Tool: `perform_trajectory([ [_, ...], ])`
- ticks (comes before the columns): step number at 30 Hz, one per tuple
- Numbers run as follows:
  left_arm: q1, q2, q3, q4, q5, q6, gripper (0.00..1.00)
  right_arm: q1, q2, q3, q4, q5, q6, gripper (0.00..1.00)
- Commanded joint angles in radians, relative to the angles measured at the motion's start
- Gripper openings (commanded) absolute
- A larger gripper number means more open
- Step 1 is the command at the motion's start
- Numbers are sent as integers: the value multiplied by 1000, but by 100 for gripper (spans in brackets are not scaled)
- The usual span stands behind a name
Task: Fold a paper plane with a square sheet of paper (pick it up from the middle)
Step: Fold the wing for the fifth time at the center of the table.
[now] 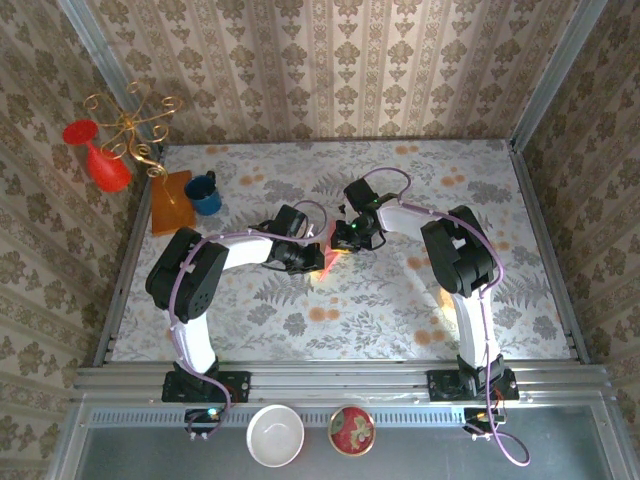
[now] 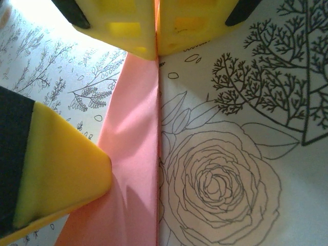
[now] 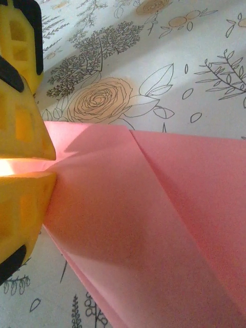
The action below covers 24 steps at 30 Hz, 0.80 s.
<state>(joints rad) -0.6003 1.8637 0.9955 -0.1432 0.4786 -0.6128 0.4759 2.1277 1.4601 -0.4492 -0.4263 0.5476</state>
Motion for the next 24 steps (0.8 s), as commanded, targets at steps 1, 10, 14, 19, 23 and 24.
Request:
perform_trajectory([
  [1,-29,93,-28,-50,-39,10,9,-5,41,11,-65,35,-15,18],
  [10,-11,-114,-46,-42,-105,-11,12,-5,30,-68,-69,75,3,16],
  [14,-6,-195,-56,-1,-87,-2,14,-3,8,-98,-40,50,25,16],
  [19,-25,-143,-30,73,7,-18,10,-3,8,-106,-17,26,43,14],
  [23,-33,-75,14,79,39,-20,5,-5,14,-100,-19,28,45,13],
  [24,-32,-58,24,81,46,-22,4,-5,14,-98,-19,27,45,13],
])
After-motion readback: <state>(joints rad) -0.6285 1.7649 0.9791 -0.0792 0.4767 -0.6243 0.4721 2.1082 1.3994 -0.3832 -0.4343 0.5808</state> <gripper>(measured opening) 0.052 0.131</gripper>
